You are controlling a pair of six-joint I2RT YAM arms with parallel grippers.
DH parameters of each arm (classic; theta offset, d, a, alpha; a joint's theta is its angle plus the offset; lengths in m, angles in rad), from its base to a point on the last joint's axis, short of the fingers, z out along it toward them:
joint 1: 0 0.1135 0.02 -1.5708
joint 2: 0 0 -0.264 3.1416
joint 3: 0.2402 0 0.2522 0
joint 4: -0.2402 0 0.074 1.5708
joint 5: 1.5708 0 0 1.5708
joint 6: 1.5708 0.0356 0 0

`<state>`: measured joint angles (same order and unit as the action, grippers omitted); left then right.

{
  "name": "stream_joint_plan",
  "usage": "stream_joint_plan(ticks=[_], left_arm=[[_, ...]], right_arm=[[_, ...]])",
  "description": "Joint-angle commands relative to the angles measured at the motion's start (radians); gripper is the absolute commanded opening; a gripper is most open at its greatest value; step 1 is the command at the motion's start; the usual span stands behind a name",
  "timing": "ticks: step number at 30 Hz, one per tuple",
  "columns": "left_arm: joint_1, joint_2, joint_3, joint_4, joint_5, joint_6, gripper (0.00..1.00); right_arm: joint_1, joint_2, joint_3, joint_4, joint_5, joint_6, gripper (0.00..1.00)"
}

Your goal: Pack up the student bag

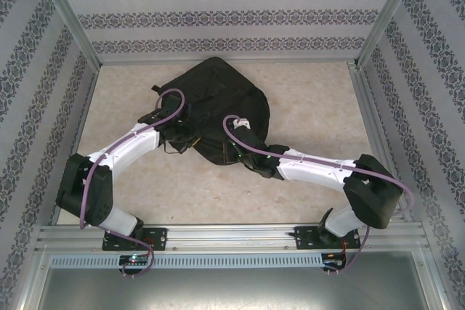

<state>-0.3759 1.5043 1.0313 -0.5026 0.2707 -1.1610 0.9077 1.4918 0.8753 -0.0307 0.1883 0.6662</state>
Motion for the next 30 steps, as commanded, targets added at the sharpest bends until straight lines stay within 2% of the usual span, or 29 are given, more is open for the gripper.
stream_joint_plan(ticks=[1, 6, 10, 13, 16, 18, 23, 26, 30], left_arm=[[0.036, -0.049, 0.019, -0.074, -0.091, 0.052, 0.0], [0.053, -0.076, 0.004, -0.096, -0.097, 0.077, 0.0], [0.058, -0.075, 0.022, -0.121, -0.102, 0.122, 0.0], [0.067, -0.045, 0.092, -0.174, -0.12, 0.236, 0.0], [0.101, 0.013, 0.195, -0.267, -0.155, 0.377, 0.0], [0.14, 0.03, 0.231, -0.315, -0.173, 0.416, 0.01], [0.226, -0.072, 0.192, -0.344, -0.158, 0.414, 0.4], [0.238, -0.149, 0.139, -0.371, -0.116, 0.365, 0.54], [0.236, -0.269, 0.013, -0.332, -0.024, 0.218, 0.6]], right_arm=[[-0.004, -0.054, 0.018, -0.094, 0.092, -0.091, 0.0], [-0.061, -0.081, 0.012, -0.11, 0.069, -0.137, 0.0], [-0.102, -0.078, 0.023, -0.1, -0.029, -0.169, 0.0], [-0.087, -0.064, 0.037, -0.063, -0.136, -0.146, 0.0], [-0.034, -0.009, 0.073, -0.01, -0.177, -0.058, 0.0], [-0.008, 0.044, 0.112, 0.015, -0.194, 0.002, 0.0], [0.057, 0.18, 0.206, 0.094, -0.174, 0.157, 0.0], [0.082, 0.231, 0.243, 0.132, -0.15, 0.189, 0.0], [0.113, 0.291, 0.301, 0.134, -0.144, 0.184, 0.0]])
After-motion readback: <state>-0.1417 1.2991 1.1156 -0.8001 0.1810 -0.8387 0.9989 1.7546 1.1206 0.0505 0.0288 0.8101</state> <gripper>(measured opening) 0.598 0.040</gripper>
